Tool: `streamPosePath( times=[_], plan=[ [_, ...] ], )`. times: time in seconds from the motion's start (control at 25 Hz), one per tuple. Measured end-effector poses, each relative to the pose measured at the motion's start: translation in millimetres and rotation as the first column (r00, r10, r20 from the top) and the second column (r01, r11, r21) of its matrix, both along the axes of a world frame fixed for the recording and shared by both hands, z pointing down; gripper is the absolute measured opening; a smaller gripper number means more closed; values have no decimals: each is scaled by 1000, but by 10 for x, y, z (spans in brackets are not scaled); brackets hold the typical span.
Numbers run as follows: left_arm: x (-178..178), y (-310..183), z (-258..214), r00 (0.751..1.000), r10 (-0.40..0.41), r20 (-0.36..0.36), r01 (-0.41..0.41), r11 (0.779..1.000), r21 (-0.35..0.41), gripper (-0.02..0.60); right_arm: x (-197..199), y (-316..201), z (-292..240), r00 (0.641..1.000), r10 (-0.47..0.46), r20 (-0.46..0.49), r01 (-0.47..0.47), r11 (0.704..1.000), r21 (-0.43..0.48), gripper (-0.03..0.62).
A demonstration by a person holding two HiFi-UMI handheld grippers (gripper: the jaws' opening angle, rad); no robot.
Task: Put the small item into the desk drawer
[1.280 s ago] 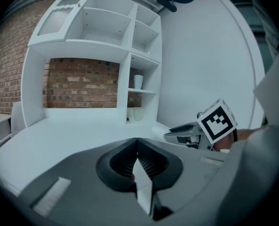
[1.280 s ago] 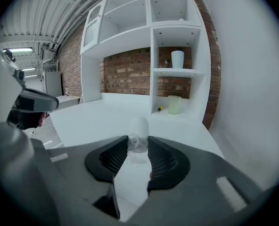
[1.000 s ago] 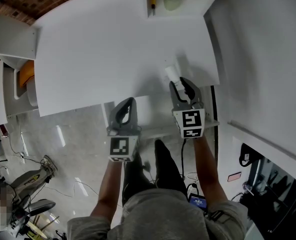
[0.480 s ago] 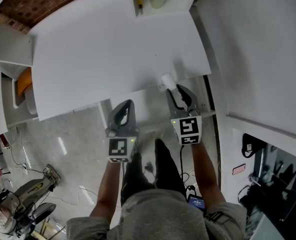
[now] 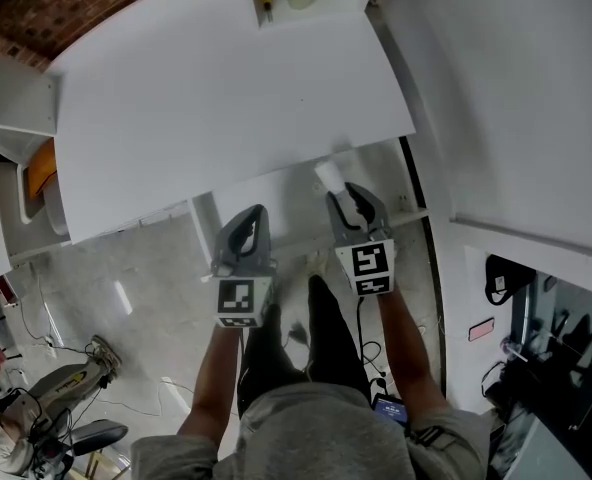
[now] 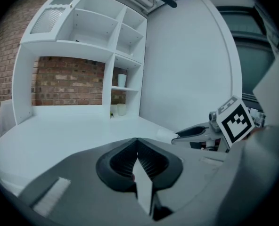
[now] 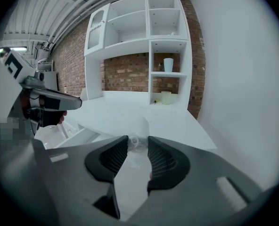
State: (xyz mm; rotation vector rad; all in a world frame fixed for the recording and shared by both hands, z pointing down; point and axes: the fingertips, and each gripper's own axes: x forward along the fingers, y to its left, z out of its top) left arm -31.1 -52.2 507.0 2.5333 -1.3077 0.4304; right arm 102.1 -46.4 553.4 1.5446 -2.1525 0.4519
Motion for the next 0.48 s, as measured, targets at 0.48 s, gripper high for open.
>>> streamPosePath(
  times=[0.48],
  plan=[
    [-55,23,423,1000,-3,13,4,999,-52,12,-80,84,618,1000,-26,0,26,992,-126,140]
  ],
)
